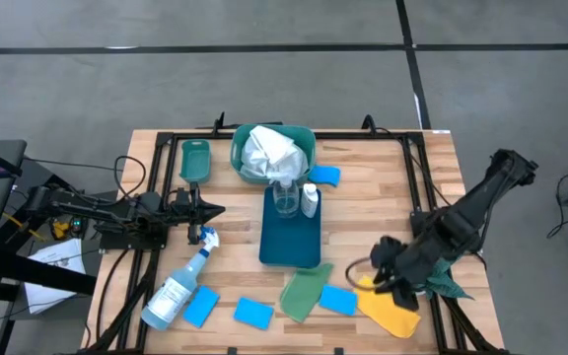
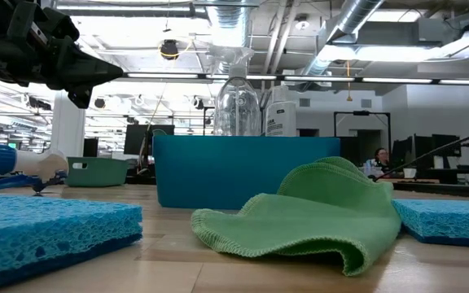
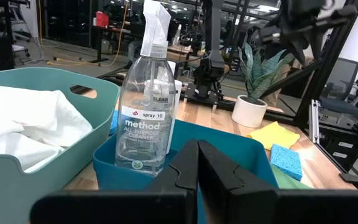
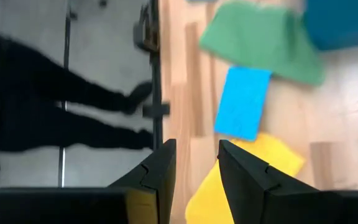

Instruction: Pick & Place Kitchen Items

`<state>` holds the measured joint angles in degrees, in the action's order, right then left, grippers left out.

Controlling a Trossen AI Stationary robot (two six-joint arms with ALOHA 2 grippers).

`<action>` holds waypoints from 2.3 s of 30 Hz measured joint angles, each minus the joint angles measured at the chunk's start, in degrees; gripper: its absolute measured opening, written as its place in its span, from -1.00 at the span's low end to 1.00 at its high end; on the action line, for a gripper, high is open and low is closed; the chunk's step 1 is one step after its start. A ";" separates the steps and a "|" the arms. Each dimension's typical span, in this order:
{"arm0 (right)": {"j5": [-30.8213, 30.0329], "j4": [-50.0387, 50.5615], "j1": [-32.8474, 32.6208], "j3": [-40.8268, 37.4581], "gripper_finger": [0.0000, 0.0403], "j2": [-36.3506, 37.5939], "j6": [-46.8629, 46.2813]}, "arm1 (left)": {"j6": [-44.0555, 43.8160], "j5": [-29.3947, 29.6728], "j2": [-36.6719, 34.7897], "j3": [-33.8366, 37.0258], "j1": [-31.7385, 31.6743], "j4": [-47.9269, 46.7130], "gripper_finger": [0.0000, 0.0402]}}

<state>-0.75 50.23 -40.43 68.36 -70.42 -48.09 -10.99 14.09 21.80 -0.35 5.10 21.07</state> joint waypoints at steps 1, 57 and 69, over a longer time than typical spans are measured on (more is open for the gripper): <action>0.96 -0.10 -0.55 0.00 -0.44 -0.99 0.06 | -0.01 0.01 0.00 0.01 0.00 0.00 -1.00; 7.28 6.09 0.27 0.03 0.26 -34.23 21.53 | -0.01 -0.01 0.00 0.00 -0.01 0.00 -1.00; 4.26 6.21 0.23 0.03 0.26 -39.40 21.65 | -0.02 -0.01 0.00 0.00 0.00 0.00 -1.00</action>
<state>3.51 56.44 -40.21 68.39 -109.82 -26.44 -11.00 14.09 21.80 -0.35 5.10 21.07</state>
